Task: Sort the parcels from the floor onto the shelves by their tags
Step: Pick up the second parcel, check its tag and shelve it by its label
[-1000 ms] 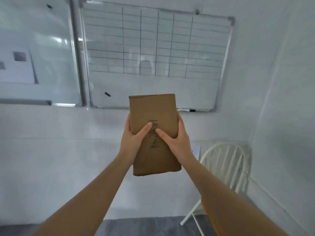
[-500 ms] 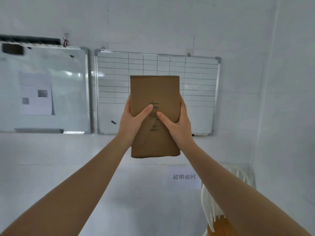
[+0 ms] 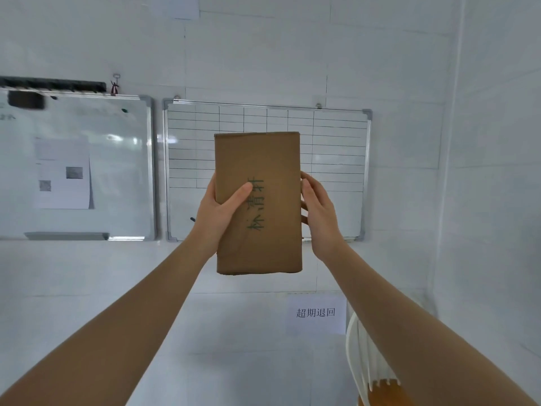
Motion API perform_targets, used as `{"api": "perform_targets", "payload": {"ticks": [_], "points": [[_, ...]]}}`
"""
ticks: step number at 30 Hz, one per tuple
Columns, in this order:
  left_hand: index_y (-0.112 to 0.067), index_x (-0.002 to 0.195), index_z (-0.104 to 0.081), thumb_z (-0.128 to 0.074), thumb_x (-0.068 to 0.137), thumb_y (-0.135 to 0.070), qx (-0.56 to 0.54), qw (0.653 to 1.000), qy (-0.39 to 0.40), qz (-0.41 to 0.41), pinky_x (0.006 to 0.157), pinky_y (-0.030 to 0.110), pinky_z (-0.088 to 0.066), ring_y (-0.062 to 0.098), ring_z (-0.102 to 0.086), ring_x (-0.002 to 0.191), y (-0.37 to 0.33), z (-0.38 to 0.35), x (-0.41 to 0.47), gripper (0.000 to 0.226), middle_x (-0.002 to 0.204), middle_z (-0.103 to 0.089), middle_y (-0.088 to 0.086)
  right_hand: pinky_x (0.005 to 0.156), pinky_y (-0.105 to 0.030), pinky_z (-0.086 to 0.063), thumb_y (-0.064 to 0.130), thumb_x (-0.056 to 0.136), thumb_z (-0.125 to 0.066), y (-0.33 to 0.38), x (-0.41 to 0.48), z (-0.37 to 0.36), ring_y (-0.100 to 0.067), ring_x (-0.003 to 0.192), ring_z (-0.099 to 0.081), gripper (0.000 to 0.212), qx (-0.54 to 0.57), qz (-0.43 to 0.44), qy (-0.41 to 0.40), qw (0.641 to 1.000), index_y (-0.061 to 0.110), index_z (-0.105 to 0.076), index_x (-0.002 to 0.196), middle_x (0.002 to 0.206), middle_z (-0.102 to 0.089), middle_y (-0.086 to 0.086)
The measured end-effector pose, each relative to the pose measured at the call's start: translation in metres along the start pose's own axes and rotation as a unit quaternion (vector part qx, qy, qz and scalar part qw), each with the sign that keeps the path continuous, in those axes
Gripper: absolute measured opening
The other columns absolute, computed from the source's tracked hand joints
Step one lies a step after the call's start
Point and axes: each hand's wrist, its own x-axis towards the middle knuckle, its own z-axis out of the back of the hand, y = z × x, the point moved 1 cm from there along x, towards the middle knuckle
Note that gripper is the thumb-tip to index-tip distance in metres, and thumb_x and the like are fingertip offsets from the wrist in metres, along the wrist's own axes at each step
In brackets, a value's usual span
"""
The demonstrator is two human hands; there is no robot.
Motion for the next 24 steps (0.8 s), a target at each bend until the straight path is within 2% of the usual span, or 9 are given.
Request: {"api": "perform_targets", "payload": {"ticks": [2, 4, 6, 9, 12, 15, 19, 21, 24], "points": [[-0.028, 0.125, -0.051, -0.068, 0.079, -0.033, -0.018, 1.000, 0.010, 0.015, 0.069, 0.025, -0.057, 0.011, -0.069, 0.089, -0.002, 0.008, -0.002, 0.050, 0.109, -0.068, -0.003, 0.086, -0.025, -0.047, 0.044, 0.088, -0.054, 0.000, 0.002, 0.004, -0.019, 0.120, -0.054, 0.058, -0.017, -0.008, 0.004, 1.000, 0.023, -0.038, 0.141, 0.130, -0.055, 0.002], [-0.026, 0.122, -0.052, -0.065, 0.081, -0.033, -0.029, 0.999, 0.031, 0.028, 0.061, 0.021, -0.057, 0.007, -0.071, 0.079, -0.003, 0.014, -0.005, 0.044, 0.102, -0.069, -0.004, 0.093, -0.025, -0.037, 0.059, 0.072, -0.057, 0.000, 0.004, 0.007, -0.017, 0.126, -0.046, 0.089, -0.053, -0.032, 0.037, 0.997, 0.023, -0.026, 0.147, 0.139, -0.046, 0.002], [-0.023, 0.123, -0.052, -0.065, 0.079, -0.035, -0.037, 0.997, 0.049, 0.040, 0.060, 0.022, -0.057, 0.008, -0.071, 0.078, -0.003, 0.017, -0.008, 0.047, 0.103, -0.070, -0.001, 0.094, -0.026, -0.038, 0.065, 0.060, -0.056, 0.002, 0.005, 0.006, -0.013, 0.120, -0.049, 0.104, -0.053, -0.063, 0.088, 0.993, 0.021, -0.023, 0.148, 0.136, -0.048, 0.006], [-0.022, 0.128, -0.049, -0.066, 0.070, -0.043, -0.027, 0.998, 0.039, 0.035, 0.069, 0.026, -0.055, 0.014, -0.068, 0.089, -0.005, 0.021, -0.011, 0.064, 0.116, -0.067, 0.005, 0.075, -0.024, -0.047, 0.065, 0.066, -0.062, 0.003, 0.004, 0.004, -0.013, 0.098, -0.059, 0.093, -0.042, -0.064, 0.084, 0.994, 0.019, -0.036, 0.142, 0.128, -0.059, -0.002], [-0.030, 0.140, -0.033, -0.058, 0.086, -0.035, 0.044, 0.997, -0.027, -0.060, 0.083, 0.022, -0.049, 0.009, -0.057, 0.108, -0.003, 0.018, -0.012, 0.060, 0.134, -0.051, -0.005, 0.076, -0.026, -0.051, 0.042, 0.076, -0.070, 0.004, 0.002, 0.001, -0.016, 0.099, -0.062, 0.074, 0.007, -0.050, 0.001, 0.999, 0.020, -0.037, 0.139, 0.123, -0.061, -0.004], [-0.034, 0.147, -0.018, -0.039, 0.094, -0.044, 0.118, 0.985, -0.048, -0.119, 0.112, 0.042, -0.031, 0.012, -0.033, 0.133, 0.003, 0.005, -0.009, 0.058, 0.148, -0.028, -0.006, 0.076, -0.025, -0.052, 0.038, 0.074, -0.075, 0.004, 0.001, -0.007, -0.016, 0.100, -0.062, 0.068, -0.005, -0.019, -0.043, 0.999, 0.027, -0.039, 0.130, 0.122, -0.058, -0.002], [-0.046, 0.144, 0.007, -0.028, 0.063, -0.080, 0.160, 0.986, -0.031, -0.025, 0.117, 0.055, -0.005, 0.017, 0.005, 0.147, 0.002, -0.016, -0.011, 0.095, 0.159, 0.010, -0.002, 0.091, -0.035, -0.053, 0.036, 0.073, -0.077, 0.004, -0.001, -0.014, -0.020, 0.107, -0.061, 0.069, -0.003, -0.001, -0.064, 0.998, 0.026, -0.039, 0.131, 0.120, -0.057, -0.001], [-0.043, 0.144, 0.011, -0.041, 0.052, -0.084, 0.181, 0.983, -0.012, -0.018, 0.116, 0.055, -0.010, 0.021, 0.003, 0.147, 0.002, -0.023, -0.011, 0.114, 0.159, 0.008, -0.001, 0.091, -0.035, -0.052, 0.035, 0.073, -0.077, 0.004, -0.002, -0.014, -0.019, 0.107, -0.060, 0.071, -0.008, 0.008, -0.072, 0.997, 0.025, -0.038, 0.131, 0.117, -0.055, 0.001], [-0.041, 0.145, 0.006, -0.062, 0.042, -0.080, 0.210, 0.977, -0.015, -0.033, 0.110, 0.051, -0.032, 0.025, -0.022, 0.142, 0.004, -0.025, -0.009, 0.129, 0.155, -0.015, 0.001, 0.087, -0.032, -0.053, 0.035, 0.077, -0.074, 0.002, -0.003, -0.011, -0.016, 0.101, -0.060, 0.065, -0.015, 0.007, -0.080, 0.997, 0.026, -0.039, 0.131, 0.117, -0.055, 0.000]]}}
